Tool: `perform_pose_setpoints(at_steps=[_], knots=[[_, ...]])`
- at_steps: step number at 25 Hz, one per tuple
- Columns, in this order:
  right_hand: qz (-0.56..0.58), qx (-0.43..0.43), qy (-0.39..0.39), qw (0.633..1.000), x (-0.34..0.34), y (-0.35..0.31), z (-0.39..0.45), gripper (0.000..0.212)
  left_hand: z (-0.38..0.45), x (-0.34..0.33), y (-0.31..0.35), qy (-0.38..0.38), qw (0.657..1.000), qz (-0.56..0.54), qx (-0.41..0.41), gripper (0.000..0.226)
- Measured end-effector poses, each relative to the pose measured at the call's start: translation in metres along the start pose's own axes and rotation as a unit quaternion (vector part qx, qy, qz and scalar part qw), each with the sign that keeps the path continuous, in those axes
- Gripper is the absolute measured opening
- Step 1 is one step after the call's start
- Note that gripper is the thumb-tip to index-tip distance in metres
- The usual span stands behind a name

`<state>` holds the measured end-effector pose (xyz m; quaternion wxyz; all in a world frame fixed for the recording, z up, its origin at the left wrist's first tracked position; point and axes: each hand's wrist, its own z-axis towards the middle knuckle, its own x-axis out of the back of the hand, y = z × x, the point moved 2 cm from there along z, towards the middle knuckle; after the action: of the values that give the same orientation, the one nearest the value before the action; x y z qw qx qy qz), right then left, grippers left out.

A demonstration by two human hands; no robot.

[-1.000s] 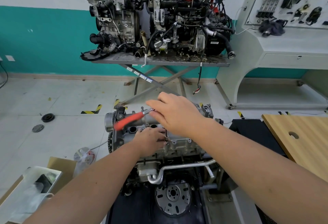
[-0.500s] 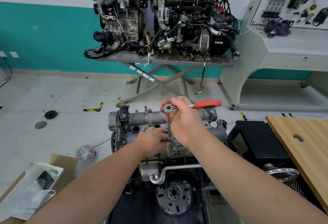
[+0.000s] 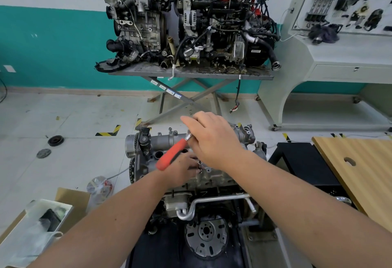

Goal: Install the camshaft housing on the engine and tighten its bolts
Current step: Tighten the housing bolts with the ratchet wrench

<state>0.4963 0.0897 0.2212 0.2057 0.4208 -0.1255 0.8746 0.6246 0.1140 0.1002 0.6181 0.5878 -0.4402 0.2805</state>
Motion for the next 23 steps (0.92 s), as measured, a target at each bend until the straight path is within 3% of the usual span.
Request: perform_pose_setpoints(at_steps=[4,8,11,13,15,16,19,20,21,22,23], knots=[[0.012,0.014,-0.114,0.993,0.008,0.003,0.001,0.057,0.001,0.003,0.002,-0.003,1.000,0.010,0.000,0.019],[0.001,0.009,-0.158,0.987,0.016,0.005,0.009,0.048,0.002,0.000,-0.001,-0.043,0.994,0.068,0.070,0.022],[-0.008,-0.051,-0.179,0.982,0.015,0.004,0.019,0.037,0.005,-0.003,-0.004,-0.058,0.993,0.073,0.075,0.025],[0.075,-0.150,-0.185,0.968,0.015,0.004,0.026,0.031,0.005,-0.004,-0.007,-0.053,0.994,0.061,0.072,0.024],[0.237,-0.317,-0.176,0.902,0.017,0.011,0.027,0.027,0.004,-0.005,-0.008,-0.045,0.996,0.045,0.070,0.023],[0.347,-0.400,-0.164,0.833,0.017,0.013,0.024,0.022,0.004,-0.004,-0.008,-0.042,0.996,0.043,0.069,0.024],[0.659,-0.518,-0.054,0.543,0.011,0.006,0.014,0.008,0.004,-0.003,-0.007,-0.050,0.995,0.060,0.067,0.026],[0.705,-0.523,-0.005,0.479,0.006,0.003,0.010,0.012,0.004,-0.003,-0.006,-0.049,0.995,0.064,0.064,0.027],[0.727,-0.517,0.039,0.450,-0.002,0.000,0.007,0.019,0.004,-0.003,-0.006,-0.045,0.995,0.063,0.062,0.026],[0.729,-0.501,0.070,0.460,-0.008,-0.004,0.004,0.024,0.003,-0.003,-0.006,-0.040,0.996,0.060,0.059,0.026],[0.711,-0.474,0.088,0.512,-0.013,-0.009,0.001,0.025,0.003,-0.002,-0.005,-0.035,0.996,0.056,0.058,0.026]])
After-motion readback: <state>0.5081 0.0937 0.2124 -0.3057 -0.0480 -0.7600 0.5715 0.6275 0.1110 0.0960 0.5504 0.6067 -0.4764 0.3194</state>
